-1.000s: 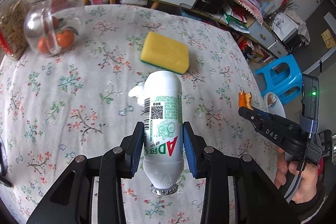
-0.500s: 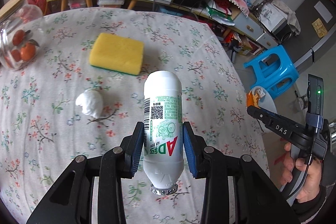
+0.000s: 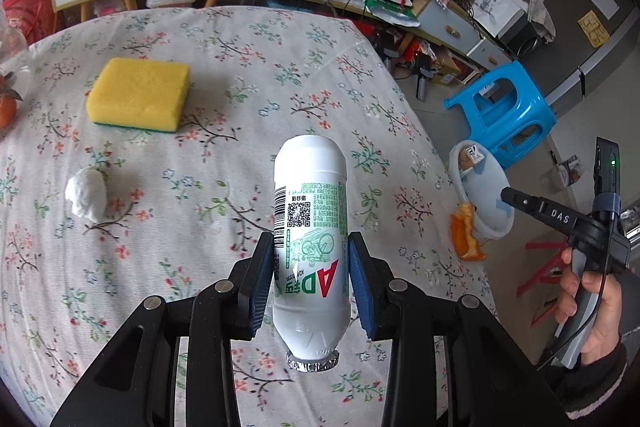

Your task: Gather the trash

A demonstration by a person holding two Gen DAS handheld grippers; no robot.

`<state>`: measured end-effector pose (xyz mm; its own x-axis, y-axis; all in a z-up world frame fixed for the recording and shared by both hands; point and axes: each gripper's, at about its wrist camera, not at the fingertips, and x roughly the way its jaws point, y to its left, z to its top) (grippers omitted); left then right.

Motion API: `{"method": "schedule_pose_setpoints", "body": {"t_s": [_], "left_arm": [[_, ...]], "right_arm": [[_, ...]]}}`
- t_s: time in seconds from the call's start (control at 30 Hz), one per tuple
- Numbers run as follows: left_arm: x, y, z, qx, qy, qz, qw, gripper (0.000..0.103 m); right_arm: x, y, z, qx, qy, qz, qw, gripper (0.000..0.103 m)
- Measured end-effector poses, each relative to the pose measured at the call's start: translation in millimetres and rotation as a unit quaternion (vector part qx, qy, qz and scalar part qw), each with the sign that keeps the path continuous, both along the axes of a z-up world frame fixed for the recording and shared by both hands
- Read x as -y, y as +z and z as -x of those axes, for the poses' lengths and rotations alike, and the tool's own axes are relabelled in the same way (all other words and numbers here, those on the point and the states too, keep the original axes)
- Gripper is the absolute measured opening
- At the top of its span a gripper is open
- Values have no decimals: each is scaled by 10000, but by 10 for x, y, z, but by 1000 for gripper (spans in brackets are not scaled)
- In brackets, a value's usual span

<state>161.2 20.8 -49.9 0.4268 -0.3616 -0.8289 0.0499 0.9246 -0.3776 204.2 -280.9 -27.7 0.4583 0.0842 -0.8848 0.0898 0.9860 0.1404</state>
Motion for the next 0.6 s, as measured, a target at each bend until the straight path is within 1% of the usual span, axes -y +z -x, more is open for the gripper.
{"method": "schedule_pose_setpoints", "body": {"t_s": [0.13, 0.23, 0.27, 0.3, 0.33, 0.37, 0.4, 0.43, 0.5, 0.6], "left_arm": [[112, -33, -25, -43, -79, 1, 10000, 38], [185, -55, -18, -75, -129, -6, 9999, 38], [200, -65, -16, -87, -141, -14, 9999, 38], [210, -77, -17, -98, -146, -25, 9998, 38], [209, -88, -20, -107, -146, -33, 9998, 38], [208, -98, -20, -119, -142, -41, 9998, 38], [205, -112, -17, -137, -134, -49, 9998, 38], [198, -121, -17, -148, -130, -54, 9998, 38], [178, -141, -9, -170, -120, -69, 9998, 38], [153, -150, -8, -186, -101, -79, 9997, 38]], "right_arm": [[424, -8, 25, -41, -444, -202, 9988, 20], [513, -62, 60, -211, -378, -441, 9981, 23], [499, -83, 55, -276, -291, -484, 9980, 25], [457, -108, 64, -349, -159, -541, 9978, 31], [413, -130, 71, -405, -60, -579, 9975, 40], [363, -155, 79, -464, 44, -630, 9969, 45], [293, -181, 86, -539, 185, -705, 9959, 53], [232, -204, 92, -589, 269, -730, 9952, 56], [125, -248, 93, -701, 455, -686, 9941, 57], [-50, -313, 94, -807, 670, -485, 9933, 57]]}}
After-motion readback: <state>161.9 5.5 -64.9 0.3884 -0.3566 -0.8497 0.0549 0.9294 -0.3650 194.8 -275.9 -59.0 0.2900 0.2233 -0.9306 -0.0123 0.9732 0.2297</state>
